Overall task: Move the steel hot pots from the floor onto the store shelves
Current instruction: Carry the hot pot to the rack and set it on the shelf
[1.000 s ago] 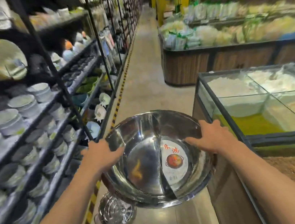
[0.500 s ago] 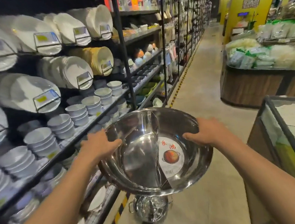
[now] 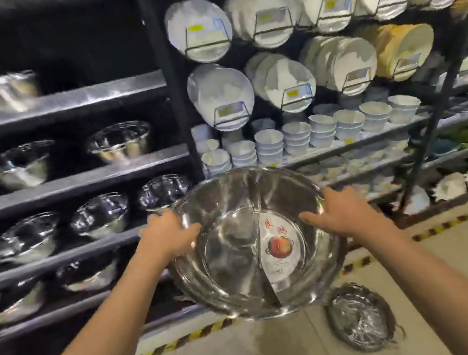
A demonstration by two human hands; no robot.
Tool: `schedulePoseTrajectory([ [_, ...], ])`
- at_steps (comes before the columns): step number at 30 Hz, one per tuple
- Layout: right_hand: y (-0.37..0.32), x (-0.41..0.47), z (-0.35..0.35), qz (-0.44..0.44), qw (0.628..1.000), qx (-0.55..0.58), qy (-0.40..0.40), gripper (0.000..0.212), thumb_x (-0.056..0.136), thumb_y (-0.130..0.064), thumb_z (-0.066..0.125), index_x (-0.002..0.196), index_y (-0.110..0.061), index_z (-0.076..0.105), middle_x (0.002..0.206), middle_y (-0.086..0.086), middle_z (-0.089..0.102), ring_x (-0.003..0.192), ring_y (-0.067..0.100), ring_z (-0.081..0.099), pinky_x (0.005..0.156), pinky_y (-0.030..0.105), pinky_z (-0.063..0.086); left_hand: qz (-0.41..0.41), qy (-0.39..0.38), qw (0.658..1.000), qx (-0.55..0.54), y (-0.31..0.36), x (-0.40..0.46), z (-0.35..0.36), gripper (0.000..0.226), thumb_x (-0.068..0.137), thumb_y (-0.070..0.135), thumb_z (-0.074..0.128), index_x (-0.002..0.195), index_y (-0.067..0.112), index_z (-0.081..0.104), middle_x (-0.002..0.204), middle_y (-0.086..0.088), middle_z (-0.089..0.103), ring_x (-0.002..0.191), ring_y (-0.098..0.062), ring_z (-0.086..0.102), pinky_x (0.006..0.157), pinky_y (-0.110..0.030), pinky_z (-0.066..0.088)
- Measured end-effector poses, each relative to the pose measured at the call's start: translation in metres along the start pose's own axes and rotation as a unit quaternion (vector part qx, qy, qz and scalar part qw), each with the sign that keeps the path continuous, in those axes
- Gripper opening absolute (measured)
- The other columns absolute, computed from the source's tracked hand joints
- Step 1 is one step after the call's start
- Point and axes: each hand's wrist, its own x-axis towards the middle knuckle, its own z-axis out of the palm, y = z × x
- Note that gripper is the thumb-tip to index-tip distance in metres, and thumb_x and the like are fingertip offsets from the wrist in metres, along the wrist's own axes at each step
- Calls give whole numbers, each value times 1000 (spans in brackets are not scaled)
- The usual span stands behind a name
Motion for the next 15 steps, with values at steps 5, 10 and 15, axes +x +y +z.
schedulePoseTrajectory([
  [5, -133, 0, 41, -126, 991, 13, -45, 81, 83, -72, 57, 140, -15, 46, 138, 20, 54, 133, 42, 41, 102, 53, 44, -106, 39, 994, -2, -133, -42, -45, 55, 86, 60, 60, 106, 9, 58, 116, -18, 63, 127, -38, 45, 92, -47, 41],
  [10, -262, -14, 86, -214, 972, 35, -94, 83, 82, -74, 55, 141, -18, 45, 142, 23, 52, 135, 42, 42, 103, 53, 43, -208, 76, 975, 27, -253, -83, -88, 65, 85, 66, 56, 114, 8, 55, 122, -20, 60, 126, -38, 46, 98, -49, 41],
  [15, -361, -32, 133, -265, 953, 48, -138, 66, 78, -78, 55, 125, -32, 48, 138, 17, 55, 137, 40, 38, 104, 53, 43, -244, 111, 963, 21, -351, -117, -113, 62, 85, 63, 59, 120, 12, 57, 124, -21, 60, 125, -39, 47, 100, -49, 43],
])
